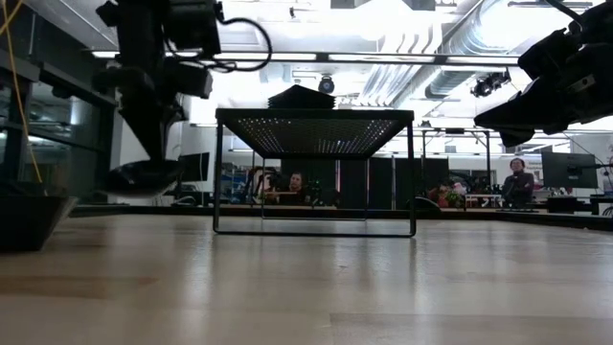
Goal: Pick & Place Mini shaped plates
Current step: Stack the black leaf shape plate on top of the other black leaf shaped plate on the shelf
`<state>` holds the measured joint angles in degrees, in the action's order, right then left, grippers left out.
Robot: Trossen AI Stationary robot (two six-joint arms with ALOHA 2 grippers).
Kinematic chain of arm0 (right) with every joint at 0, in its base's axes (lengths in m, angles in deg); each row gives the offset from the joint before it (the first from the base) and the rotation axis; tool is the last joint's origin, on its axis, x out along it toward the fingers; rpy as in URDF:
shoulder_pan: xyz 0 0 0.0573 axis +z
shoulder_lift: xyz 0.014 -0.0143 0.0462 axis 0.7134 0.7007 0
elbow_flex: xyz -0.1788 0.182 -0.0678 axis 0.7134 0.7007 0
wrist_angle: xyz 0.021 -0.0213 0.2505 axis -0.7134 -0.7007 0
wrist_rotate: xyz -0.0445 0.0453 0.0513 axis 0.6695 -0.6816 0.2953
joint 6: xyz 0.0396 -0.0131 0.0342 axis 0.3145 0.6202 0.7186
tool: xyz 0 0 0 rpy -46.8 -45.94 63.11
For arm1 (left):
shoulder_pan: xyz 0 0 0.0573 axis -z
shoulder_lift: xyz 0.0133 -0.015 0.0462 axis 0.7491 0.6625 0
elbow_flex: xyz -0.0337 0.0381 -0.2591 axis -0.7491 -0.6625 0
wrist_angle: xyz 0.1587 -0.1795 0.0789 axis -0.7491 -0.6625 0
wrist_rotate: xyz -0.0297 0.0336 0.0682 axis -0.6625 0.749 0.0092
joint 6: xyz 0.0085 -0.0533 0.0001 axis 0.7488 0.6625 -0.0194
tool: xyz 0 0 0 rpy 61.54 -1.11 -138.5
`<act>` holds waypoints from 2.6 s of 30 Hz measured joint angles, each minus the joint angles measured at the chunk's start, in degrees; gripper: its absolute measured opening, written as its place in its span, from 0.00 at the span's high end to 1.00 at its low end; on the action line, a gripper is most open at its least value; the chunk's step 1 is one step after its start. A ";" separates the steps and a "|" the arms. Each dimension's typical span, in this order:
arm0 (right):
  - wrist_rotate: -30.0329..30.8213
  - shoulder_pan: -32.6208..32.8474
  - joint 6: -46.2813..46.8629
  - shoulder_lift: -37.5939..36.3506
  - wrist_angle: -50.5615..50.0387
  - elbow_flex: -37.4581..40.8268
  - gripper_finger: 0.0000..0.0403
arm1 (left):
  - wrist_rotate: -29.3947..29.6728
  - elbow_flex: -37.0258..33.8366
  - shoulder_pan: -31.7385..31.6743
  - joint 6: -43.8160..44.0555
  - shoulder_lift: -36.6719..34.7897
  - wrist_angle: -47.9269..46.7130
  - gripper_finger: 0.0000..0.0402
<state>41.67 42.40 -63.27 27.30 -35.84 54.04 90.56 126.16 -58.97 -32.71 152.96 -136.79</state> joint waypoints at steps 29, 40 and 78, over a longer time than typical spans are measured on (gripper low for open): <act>0.00 0.00 0.00 0.00 0.00 -0.02 0.97 | 4.03 24.89 0.00 -3.47 0.55 9.47 1.00; 0.00 -0.02 0.00 -0.01 0.00 -0.02 0.97 | 3.98 24.89 0.00 -2.23 6.89 22.97 1.00; 0.00 0.00 0.00 0.00 0.00 -0.02 0.97 | 0.76 24.52 -6.43 44.69 18.01 41.56 1.00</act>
<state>41.67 42.40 -63.27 27.30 -35.84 54.02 91.32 150.69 -65.39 11.98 170.97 -95.23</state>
